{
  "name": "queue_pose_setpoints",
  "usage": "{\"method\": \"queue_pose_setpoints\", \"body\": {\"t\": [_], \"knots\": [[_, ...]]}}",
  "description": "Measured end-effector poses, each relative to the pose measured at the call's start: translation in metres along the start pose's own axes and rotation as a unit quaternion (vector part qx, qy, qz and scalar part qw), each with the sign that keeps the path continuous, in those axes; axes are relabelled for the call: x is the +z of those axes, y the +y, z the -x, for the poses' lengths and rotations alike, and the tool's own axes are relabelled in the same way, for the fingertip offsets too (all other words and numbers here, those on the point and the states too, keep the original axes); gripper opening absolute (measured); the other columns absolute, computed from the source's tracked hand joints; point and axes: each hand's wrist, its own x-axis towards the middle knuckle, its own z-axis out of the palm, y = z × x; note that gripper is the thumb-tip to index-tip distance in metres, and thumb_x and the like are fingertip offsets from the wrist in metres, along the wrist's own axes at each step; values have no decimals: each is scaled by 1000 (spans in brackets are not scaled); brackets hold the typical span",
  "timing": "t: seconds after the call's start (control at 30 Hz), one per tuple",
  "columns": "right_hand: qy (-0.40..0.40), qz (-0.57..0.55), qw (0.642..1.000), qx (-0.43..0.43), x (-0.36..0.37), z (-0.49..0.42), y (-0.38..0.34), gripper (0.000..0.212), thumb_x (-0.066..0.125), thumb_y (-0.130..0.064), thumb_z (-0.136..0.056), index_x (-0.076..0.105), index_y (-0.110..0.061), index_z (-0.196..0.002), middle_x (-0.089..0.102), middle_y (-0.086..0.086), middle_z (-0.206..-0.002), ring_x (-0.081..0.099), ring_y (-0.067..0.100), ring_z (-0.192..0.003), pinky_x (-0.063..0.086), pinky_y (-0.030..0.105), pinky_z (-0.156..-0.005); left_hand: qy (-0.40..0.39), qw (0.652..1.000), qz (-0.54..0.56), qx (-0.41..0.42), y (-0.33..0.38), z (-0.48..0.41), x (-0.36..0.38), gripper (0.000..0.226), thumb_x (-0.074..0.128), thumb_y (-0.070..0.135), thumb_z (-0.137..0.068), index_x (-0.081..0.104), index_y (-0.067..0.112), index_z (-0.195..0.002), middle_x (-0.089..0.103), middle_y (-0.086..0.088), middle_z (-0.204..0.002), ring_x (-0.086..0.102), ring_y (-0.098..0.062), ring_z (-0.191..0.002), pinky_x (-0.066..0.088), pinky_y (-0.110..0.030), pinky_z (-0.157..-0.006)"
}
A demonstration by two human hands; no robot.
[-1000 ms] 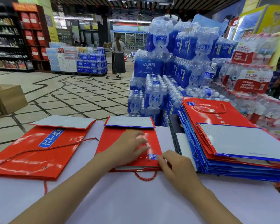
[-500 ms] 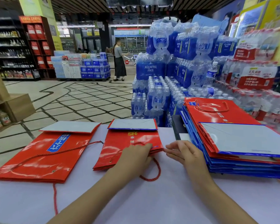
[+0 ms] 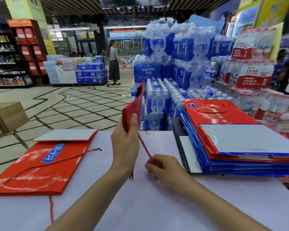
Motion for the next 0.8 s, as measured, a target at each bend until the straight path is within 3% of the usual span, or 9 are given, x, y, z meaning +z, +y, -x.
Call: {"method": "queue_pose_setpoints", "body": {"t": [0.1,0.17,0.27,0.37,0.47,0.57,0.67,0.73,0.8], "knots": [[28,-94,991,94,1,-15,-9,39,56,-47,-94,64,-9,-98,71,9,-86,67,18,-55,46,27,-46,89,988,106,-72,-3,-17,-2,26,53,44,-96,66,21,-96,71,10,-88,65,-5,-80,55,-30,-82],[5,-171,971,170,1,-27,-19,53,51,-53,-95,61,-2,-106,69,12,-75,65,23,-51,43,24,-43,128,963,196,-133,-11,-27,-4,24,56,43,-95,66,22,-95,73,6,-94,68,-14,-88,55,-42,-91],[23,-246,947,205,9,-43,-23,47,61,-51,-91,64,-6,-99,64,8,-63,57,17,-45,41,22,-46,154,935,258,-187,-22,-36,-15,16,60,36,-93,65,22,-98,73,-1,-103,69,-22,-98,54,-46,-92],[129,-233,948,175,14,-58,-7,45,70,-52,-82,66,-10,-97,71,0,-72,66,14,-58,53,28,-54,112,957,165,-209,-36,-45,-39,6,67,18,-87,65,18,-93,71,-3,-91,69,-27,-92,59,-41,-76],[152,-72,973,160,8,-57,1,49,69,-60,-77,66,-14,-95,71,3,-89,68,22,-81,56,37,-70,27,962,78,-259,-42,-42,-65,17,71,12,-84,65,9,-99,68,-6,-72,67,-24,-61,56,-29,-48],[141,47,978,148,6,-51,2,46,67,-58,-81,64,-17,-101,68,1,-97,64,23,-90,50,31,-72,-20,956,46,-291,-46,-28,-86,32,73,16,-84,60,14,-113,74,-9,-84,71,-34,-61,56,-30,-46],[145,83,976,142,3,-45,1,49,68,-59,-80,58,-20,-107,66,0,-102,62,23,-94,52,35,-81,-12,953,27,-303,-51,-19,-102,52,74,16,-83,47,20,-127,71,-12,-98,71,-36,-62,54,-30,-44],[148,119,973,135,0,-41,2,48,67,-60,-80,55,-23,-109,64,-2,-100,62,22,-95,52,36,-81,-44,959,-81,-268,-59,-15,-111,46,75,22,-83,52,21,-124,72,-6,-89,69,-30,-54,49,-27,-42],[144,201,962,118,0,-36,0,47,63,-59,-84,53,-24,-113,65,-2,-104,62,23,-98,50,34,-79,-136,925,-286,-212,-68,-13,-120,39,71,41,-83,56,31,-118,74,3,-76,66,-23,-53,47,-27,-48]]}}
